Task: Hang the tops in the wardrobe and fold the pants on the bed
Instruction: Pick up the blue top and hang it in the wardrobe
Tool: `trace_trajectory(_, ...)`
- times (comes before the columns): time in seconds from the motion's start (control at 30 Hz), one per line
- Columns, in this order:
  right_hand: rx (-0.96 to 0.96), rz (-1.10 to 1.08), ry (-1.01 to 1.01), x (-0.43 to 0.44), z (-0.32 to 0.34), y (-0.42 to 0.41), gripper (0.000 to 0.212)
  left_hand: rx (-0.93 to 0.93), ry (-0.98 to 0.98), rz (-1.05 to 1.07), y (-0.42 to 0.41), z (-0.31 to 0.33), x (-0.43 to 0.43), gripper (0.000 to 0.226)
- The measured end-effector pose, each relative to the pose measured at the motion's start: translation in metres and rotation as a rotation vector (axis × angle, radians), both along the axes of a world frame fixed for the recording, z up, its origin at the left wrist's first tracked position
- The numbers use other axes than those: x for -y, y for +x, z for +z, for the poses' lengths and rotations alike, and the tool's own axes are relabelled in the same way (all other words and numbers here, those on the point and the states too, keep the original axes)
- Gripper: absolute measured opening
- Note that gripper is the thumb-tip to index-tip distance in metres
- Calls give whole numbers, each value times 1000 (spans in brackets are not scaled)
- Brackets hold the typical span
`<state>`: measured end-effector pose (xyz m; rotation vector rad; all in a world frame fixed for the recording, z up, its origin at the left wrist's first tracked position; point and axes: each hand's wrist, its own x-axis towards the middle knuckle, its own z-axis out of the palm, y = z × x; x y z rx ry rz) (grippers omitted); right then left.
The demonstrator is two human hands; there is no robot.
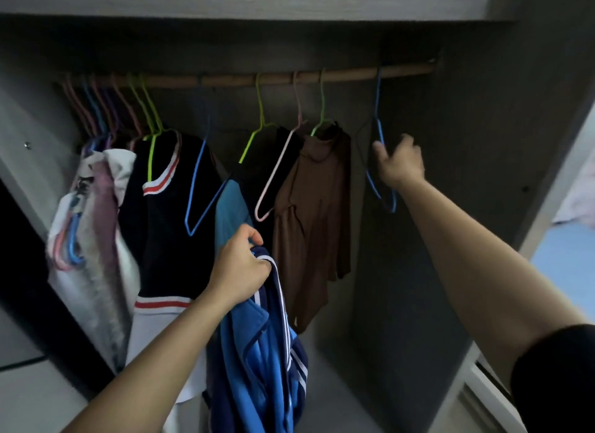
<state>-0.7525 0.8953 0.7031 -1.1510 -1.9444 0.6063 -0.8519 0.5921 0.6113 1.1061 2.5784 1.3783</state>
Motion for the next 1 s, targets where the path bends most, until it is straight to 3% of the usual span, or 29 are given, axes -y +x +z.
trace_trajectory(0.17, 374, -147, -33, 13, -34, 6, 72, 56, 10, -40, -4, -18, 18, 26)
trace_trajectory(0.23, 292, -45, -110, 11, -41, 7, 55, 85, 20, -40, -5, -21, 23, 25)
trace_trajectory(0.3, 74, 18, -163, 10, -44, 7, 40, 106, 23, -54, -3, -24, 26, 26)
trace_trajectory(0.4, -167, -29, -143, 16, -37, 11, 36, 135, 41, -54, 0, -25, 24, 27)
trace_trajectory(0.6, -368, 27, -98, 26, -31, 44, 33, 169, 114, -57, 26, -19, 0, 28)
trace_trajectory(0.73, -416, 66, -62, 56, -94, 93, 22, 154, 114, -84, 49, -22, -24, 30)
trace_trajectory(0.87, -265, 128, -196, 76, -186, 149, 32, 136, 77, -118, 65, -27, -50, 33)
trace_trajectory(1.0, -210, 162, -307, 77, -205, 173, 18, 109, 3, -121, 79, -31, -70, 29)
